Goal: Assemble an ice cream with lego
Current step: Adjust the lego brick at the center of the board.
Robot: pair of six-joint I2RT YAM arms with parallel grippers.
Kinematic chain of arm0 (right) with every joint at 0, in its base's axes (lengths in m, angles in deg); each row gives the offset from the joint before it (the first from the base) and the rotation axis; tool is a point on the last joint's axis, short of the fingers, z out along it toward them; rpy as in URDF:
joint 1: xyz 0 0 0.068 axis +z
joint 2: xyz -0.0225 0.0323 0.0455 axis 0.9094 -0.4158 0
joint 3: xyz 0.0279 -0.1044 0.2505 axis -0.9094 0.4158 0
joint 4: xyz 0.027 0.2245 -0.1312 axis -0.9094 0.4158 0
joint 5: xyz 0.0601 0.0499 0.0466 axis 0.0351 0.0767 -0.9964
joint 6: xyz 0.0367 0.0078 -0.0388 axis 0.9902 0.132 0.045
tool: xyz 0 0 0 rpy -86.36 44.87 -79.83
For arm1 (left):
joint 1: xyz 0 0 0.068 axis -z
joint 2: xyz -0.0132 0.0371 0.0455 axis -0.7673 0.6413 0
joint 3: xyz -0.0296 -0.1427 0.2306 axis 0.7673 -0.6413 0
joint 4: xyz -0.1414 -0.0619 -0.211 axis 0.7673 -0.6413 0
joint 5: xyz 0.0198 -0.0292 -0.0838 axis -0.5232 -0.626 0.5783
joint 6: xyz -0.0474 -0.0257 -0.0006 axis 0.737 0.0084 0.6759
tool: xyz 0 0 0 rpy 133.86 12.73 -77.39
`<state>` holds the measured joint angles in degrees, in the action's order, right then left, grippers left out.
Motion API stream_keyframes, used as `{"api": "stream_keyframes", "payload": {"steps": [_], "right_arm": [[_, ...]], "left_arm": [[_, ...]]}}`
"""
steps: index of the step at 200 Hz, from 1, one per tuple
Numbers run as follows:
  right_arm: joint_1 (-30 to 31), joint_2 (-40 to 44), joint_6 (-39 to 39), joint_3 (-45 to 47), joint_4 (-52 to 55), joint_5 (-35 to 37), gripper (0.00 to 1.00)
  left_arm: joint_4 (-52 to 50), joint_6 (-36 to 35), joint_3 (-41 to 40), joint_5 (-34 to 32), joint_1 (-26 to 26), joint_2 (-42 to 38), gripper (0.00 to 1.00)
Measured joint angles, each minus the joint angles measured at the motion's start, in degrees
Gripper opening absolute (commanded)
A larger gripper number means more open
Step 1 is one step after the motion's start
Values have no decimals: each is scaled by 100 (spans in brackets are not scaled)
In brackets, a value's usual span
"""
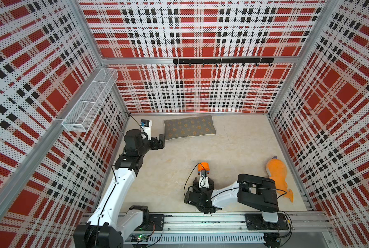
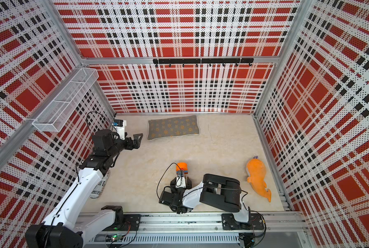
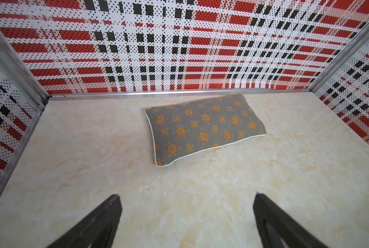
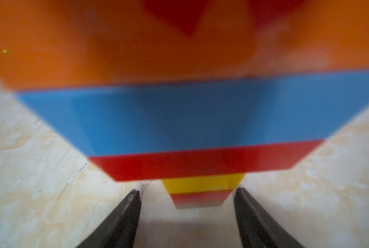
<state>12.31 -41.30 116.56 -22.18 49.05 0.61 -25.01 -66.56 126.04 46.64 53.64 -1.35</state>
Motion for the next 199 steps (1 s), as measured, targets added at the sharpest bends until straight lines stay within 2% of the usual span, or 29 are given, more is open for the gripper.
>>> {"api": "stream_keyframes", "payload": {"steps": [55,105,133,199], "right_arm": [[-42,-101,-343,24,-463,37,65],[-63,-118,-494,59,-693,-2,46],[-68,-133,-540,59,-772,-11,40],[-68,-138,-540,59,-800,-17,31]], "left_arm": [[-2,-4,0,-61,26,2,99],[-4,-17,0,-107,76,24,99],[-15,-22,0,-129,114,28,99],[-42,-44,0,-234,186,46,99]]}}
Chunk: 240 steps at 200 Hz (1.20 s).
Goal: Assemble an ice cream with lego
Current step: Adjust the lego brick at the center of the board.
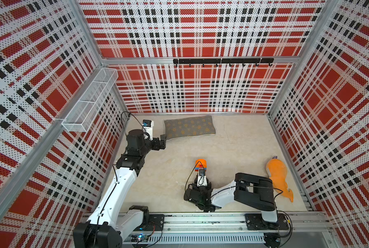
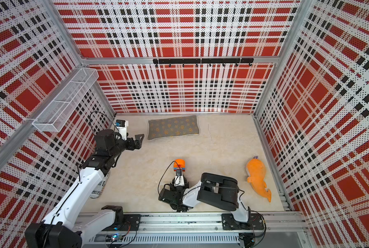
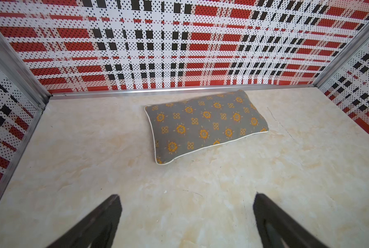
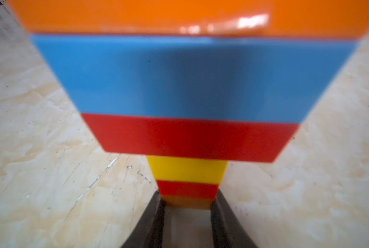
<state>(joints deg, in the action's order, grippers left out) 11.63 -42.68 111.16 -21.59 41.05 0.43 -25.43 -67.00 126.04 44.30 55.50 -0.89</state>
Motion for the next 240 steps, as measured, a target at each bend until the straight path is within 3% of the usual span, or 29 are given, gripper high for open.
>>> {"api": "stream_keyframes", "payload": {"steps": [95,146,240], "right_arm": [[4,2,-26,0,4,15,25],[164,66,-435,-98,361,103,24],[269,1056,-673,131,1283,426,23]], "left_arm": [[-7,-20,0,-24,24,0,99],[-11,-24,0,-24,24,0,99],[-39,-44,0,-24,24,2,99]]}}
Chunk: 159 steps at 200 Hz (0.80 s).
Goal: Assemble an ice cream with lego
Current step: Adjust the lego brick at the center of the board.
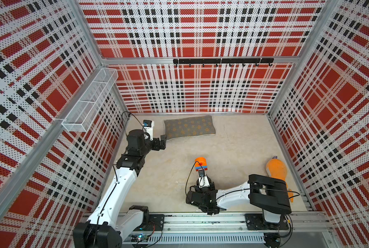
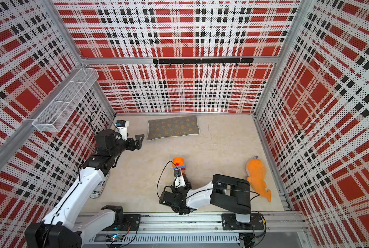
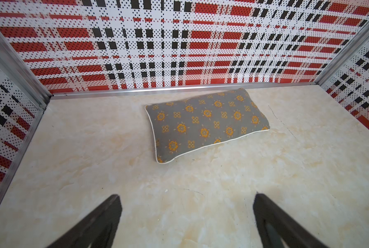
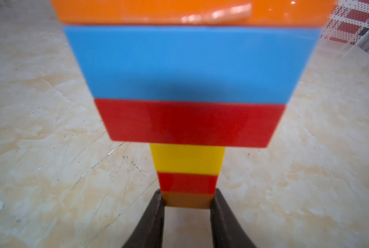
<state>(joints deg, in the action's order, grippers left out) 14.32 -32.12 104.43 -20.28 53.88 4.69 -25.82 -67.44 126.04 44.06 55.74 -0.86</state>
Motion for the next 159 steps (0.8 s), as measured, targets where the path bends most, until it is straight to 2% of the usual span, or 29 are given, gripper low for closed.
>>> {"api": "stream_keyframes", "payload": {"steps": [49,87,112,141,159], "right_arm": [[0,756,-17,-243,1102,-153,21],[-188,1672,-7,-612,2297,-1126,19],[-616,2236,13,-835,3080,-1878,19],[-1300,2334,28,-1331,3462,-2258,19],[-1784,2249,-144,-1751,4046,-3099,19]], "left_arm": [[-50,-2,0,-2,0,-2,99],[-96,2,0,-24,0,-15,99],[-146,4,0,-22,0,-26,99],[-181,13,0,-20,0,-26,99],[-197,33,4,7,-4,-26,99]]}}
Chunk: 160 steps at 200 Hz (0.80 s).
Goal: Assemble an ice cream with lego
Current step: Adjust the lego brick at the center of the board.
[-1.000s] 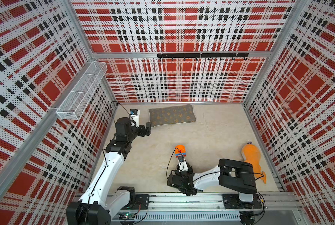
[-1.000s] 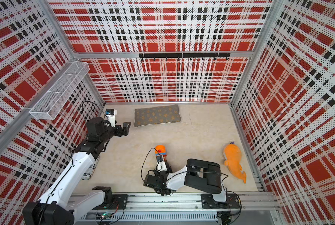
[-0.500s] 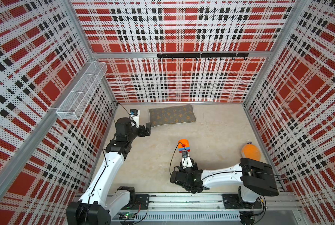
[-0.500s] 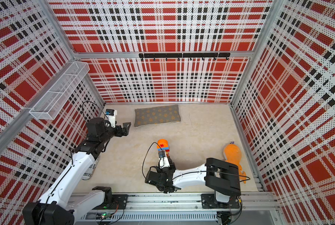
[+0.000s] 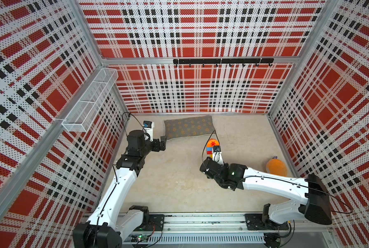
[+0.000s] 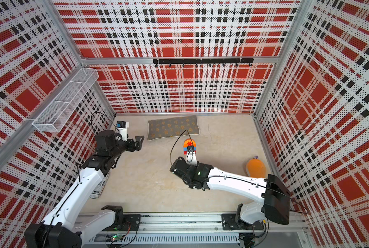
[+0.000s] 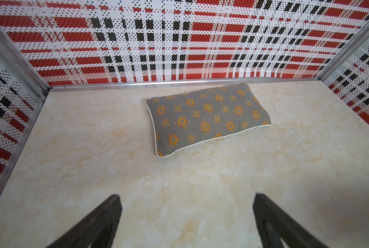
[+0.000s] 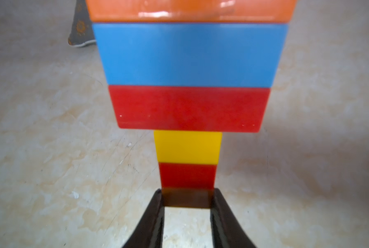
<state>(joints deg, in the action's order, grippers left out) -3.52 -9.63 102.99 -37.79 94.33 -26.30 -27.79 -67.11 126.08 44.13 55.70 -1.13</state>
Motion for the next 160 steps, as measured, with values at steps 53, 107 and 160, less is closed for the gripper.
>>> {"api": "stream_keyframes", "payload": {"steps": [53,107,160], "right_arm": [[-885,-1178,-540,-1113,975,-1499,18],[-1213,-1838,-944,-1235,1021,-2234,18],[-1222,-2055,-966,-662,404,-2643,17]], "left_arm": [[-26,52,0,122,-92,0,99],[-28,61,0,188,-142,15,99],[-31,63,0,199,-225,39,99]]}}
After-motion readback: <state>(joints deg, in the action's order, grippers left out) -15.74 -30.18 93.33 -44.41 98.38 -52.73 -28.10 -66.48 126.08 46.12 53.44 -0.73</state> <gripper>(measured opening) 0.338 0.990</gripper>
